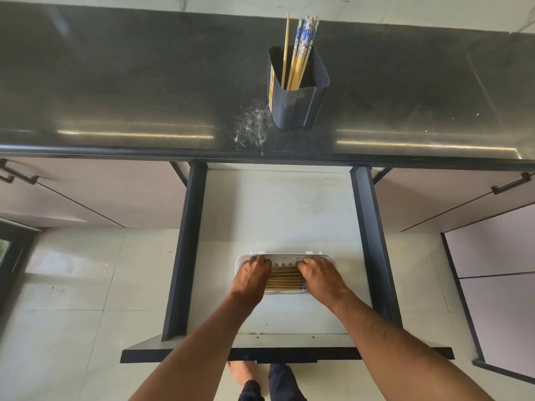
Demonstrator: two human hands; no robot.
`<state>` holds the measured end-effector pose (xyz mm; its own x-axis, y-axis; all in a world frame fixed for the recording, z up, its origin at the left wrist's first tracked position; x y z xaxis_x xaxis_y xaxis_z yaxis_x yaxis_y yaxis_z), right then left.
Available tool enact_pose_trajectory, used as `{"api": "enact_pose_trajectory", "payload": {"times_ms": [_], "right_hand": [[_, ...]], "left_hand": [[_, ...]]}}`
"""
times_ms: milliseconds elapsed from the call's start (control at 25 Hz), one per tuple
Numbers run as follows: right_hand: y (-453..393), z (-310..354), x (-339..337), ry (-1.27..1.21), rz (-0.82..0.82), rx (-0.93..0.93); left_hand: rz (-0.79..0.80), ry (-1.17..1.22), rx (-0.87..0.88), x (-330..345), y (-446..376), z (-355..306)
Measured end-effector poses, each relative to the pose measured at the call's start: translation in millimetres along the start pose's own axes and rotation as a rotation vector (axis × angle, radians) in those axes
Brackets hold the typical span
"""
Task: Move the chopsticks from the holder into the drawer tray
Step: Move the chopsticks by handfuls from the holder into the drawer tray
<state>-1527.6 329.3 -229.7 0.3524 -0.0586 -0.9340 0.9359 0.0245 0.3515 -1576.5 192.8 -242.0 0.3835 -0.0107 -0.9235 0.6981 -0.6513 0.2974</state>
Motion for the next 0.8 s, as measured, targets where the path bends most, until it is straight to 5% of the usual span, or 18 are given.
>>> {"api": "enact_pose_trajectory", "payload": {"times_ms": [800], "right_hand": [[11.1, 4.7, -3.9, -0.059, -0.113, -0.010]], "left_hand": [[-0.108, -0.009, -0.009, -10.4, 13.7, -3.7]]}}
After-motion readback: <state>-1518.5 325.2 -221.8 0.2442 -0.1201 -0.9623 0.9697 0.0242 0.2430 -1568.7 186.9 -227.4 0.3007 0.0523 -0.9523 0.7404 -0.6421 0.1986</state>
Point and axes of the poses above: each hand's wrist, its own y-axis away from the middle knuckle, its own x-axis out of the palm, z = x × y, the point moved 8 cm from there along -y, towards the middle knuckle
